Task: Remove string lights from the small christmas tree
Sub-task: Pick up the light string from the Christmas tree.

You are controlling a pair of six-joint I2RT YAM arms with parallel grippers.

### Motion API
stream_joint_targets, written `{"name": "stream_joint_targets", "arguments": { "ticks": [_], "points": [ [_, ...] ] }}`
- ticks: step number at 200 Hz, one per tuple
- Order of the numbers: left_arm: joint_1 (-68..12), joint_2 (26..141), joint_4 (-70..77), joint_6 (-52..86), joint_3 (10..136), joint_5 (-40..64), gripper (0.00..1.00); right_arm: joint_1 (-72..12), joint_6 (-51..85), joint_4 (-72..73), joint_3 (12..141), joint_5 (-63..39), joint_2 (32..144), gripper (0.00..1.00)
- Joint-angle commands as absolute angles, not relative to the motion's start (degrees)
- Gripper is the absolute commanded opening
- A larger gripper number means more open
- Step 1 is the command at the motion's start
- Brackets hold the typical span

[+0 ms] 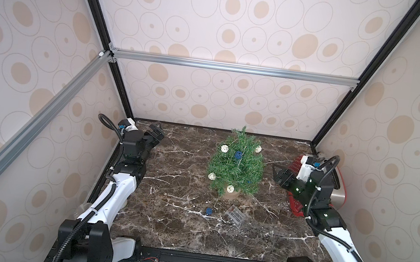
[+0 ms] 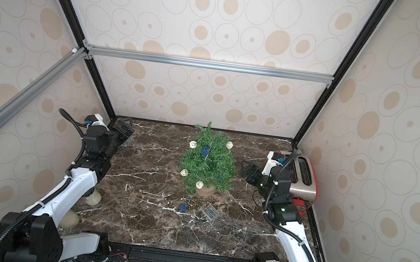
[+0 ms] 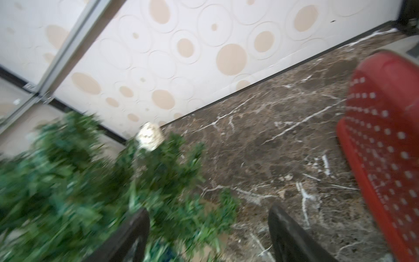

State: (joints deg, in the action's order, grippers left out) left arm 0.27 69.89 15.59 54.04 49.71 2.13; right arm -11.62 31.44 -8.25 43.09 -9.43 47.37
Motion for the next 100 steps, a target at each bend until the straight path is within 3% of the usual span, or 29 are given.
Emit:
{"name": "stream_joint_targets", "arguments": {
  "ticks": [1, 29, 78, 100],
  "points": [
    [0.5, 71.2, 16.8, 61.1, 52.0, 7.8, 0.99, -14.9, 27.9, -14.6, 44.4, -15.9, 42.5, 0.82],
    [0.4, 72.4, 26.9, 63.2, 51.0, 14.2, 0.99, -22.6, 24.3, -22.0, 47.0, -19.5, 40.7, 0.78],
    [-1.2, 72.0, 29.0, 67.1, 52.8, 17.3, 0.99, -45.4, 22.5, -21.7, 52.5, -7.8, 48.4, 0.76],
    [-1.7, 72.4, 31.3, 69.0, 52.7, 18.7, 0.99, -48.7, 23.8, -19.2, 54.9, -5.7, 53.7, 0.70]
  ]
}}
